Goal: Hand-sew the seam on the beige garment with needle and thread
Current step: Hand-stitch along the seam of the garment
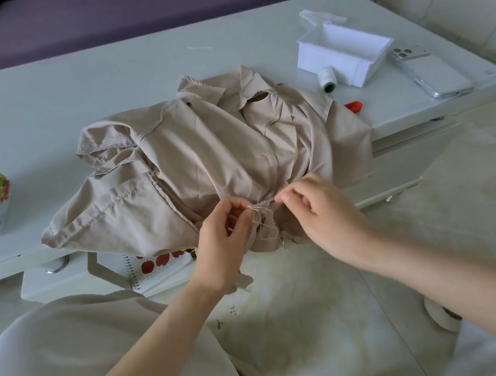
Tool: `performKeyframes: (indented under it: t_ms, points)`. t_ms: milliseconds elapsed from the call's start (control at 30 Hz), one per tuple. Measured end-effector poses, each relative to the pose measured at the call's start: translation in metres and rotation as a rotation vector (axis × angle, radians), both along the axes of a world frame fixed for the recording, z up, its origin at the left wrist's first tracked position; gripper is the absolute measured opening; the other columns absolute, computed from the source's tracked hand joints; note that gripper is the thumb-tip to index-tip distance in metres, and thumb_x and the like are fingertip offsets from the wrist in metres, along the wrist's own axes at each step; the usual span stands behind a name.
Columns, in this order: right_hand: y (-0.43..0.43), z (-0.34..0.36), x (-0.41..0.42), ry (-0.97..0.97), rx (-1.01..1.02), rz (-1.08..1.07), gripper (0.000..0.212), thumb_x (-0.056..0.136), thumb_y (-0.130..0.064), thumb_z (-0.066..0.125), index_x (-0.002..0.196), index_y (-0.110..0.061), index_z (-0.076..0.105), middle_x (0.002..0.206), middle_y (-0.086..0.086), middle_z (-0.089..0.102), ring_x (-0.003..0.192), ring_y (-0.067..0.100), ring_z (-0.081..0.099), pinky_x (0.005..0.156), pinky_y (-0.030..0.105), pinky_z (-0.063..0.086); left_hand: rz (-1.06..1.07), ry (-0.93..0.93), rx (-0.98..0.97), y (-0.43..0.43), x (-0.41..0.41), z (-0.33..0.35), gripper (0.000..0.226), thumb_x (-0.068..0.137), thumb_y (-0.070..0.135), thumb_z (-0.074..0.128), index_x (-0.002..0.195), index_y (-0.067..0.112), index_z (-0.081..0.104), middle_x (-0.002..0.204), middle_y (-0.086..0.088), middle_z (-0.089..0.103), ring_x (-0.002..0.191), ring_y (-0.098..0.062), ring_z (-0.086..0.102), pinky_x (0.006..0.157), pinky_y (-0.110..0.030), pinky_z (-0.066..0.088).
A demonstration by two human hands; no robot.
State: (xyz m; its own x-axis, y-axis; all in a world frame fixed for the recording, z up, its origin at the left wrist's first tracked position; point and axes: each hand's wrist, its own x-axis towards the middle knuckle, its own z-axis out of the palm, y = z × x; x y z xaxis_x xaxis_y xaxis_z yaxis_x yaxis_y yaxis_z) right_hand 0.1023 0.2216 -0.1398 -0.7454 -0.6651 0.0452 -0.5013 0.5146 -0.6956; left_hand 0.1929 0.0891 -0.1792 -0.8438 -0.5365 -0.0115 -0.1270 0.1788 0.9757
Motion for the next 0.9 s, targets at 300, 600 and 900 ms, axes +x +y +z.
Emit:
performKeyframes:
  t_ms: [300,600,900]
  points:
    - [-0.024,0.014,-0.001,-0.682,0.004,-0.167,0.020,0.094,-0.030,0.054,0.079,-0.024,0.066,0.075,-0.006,0.061,0.060,0.000,0.052,0.061,0.013,0.040,-0.141,0.020,0.027,0.003,0.003,0.004,0.012,0.096,0.009,0.052,0.087,0.010,0.059,0.053,0.013,0.046,0.050,-0.004,0.035,0.053,-0.016,0.034]
    - [-0.024,0.008,-0.011,-0.782,-0.297,-0.301,0.021,0.098,-0.016,0.050,0.085,-0.017,0.067,0.079,-0.007,0.065,0.075,0.004,0.058,0.072,0.017,0.048,-0.150,-0.020,0.060,0.002,0.003,0.003,0.014,0.096,0.009,0.051,0.084,0.013,0.058,0.056,0.004,0.044,0.050,-0.005,0.035,0.051,-0.017,0.034]
    - [-0.006,0.011,-0.025,-0.851,-0.557,-0.466,0.023,0.100,-0.011,0.044,0.086,-0.006,0.061,0.075,0.007,0.064,0.073,0.017,0.068,0.071,0.024,0.057,-0.118,-0.055,0.018,0.000,0.003,-0.004,0.015,0.096,0.006,0.049,0.084,0.011,0.056,0.053,0.018,0.046,0.051,-0.002,0.036,0.053,-0.012,0.032]
